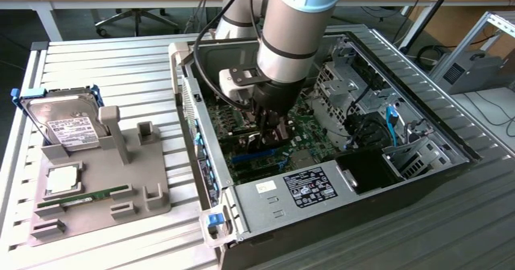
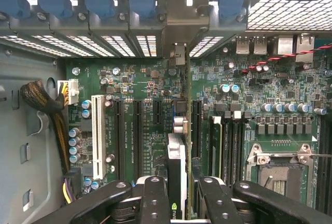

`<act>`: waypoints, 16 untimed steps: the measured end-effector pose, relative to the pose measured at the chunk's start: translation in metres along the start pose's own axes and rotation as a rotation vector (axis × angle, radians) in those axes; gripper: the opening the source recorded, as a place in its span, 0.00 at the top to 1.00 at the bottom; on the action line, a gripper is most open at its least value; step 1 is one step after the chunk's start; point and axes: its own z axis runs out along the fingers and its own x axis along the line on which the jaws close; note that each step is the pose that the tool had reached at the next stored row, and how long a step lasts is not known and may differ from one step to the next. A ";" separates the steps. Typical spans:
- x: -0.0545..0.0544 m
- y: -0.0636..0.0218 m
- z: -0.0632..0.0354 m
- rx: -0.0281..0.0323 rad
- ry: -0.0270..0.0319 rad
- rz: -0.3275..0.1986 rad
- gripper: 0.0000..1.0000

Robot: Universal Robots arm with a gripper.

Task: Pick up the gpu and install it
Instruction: 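Insert the gpu into the slot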

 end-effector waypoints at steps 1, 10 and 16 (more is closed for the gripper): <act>0.000 0.0000 0.0001 0.0000 0.0000 0.002 0.73; 0.001 0.0001 0.0007 0.0003 -0.0002 0.011 0.73; 0.001 0.0009 0.0015 0.0003 -0.0001 0.012 0.73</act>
